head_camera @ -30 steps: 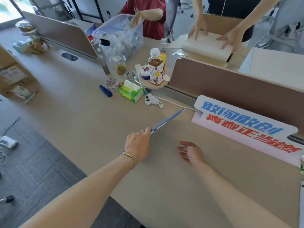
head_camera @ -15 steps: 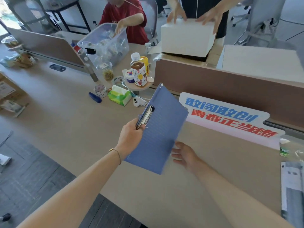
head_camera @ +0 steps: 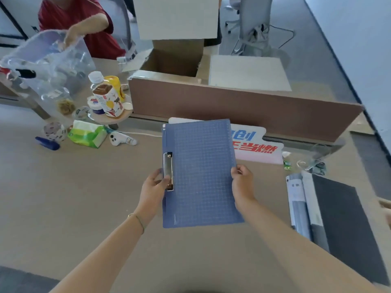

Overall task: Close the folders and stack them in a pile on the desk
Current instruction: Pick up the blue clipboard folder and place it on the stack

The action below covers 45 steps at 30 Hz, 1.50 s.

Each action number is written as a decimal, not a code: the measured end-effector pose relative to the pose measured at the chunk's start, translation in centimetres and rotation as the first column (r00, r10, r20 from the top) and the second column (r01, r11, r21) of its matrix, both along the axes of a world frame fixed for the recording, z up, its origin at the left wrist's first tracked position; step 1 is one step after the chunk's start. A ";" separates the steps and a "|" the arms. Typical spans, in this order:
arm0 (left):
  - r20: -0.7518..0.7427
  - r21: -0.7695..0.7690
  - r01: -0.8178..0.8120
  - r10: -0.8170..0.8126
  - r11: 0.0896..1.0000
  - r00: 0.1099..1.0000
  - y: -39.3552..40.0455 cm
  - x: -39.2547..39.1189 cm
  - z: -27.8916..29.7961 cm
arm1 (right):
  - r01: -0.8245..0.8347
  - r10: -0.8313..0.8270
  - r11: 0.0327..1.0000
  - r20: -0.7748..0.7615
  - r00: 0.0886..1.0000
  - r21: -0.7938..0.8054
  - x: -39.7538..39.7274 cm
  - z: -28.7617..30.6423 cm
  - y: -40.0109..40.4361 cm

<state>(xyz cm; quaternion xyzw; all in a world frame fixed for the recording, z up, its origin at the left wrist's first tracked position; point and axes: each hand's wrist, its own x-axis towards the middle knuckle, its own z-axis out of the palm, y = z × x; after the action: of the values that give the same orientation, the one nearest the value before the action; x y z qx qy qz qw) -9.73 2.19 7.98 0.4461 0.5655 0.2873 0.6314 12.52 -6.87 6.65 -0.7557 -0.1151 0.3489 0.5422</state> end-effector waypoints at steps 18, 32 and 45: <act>-0.212 -0.022 0.575 -0.566 0.818 0.797 -11.5 23.9 -3.3 | 0.217 -0.149 0.940 0.256 0.955 -0.262 21.4 -1.3 -21.8; -0.496 -0.052 0.790 -0.703 0.611 0.511 -20.2 36.9 -6.4 | 0.335 -0.260 0.877 0.245 0.934 -0.345 31.3 -5.6 -31.8; -0.691 -0.106 0.890 -0.677 0.443 0.254 -22.5 40.7 -7.9 | 0.126 0.043 0.763 0.244 0.969 -0.634 34.1 -10.0 -34.0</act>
<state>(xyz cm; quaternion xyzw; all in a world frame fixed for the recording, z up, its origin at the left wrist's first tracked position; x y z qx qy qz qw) 31.01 -20.35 0.07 0.8285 0.3869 -0.1612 0.3714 46.63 -40.90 -3.37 -0.9351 -0.0371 0.2592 0.2388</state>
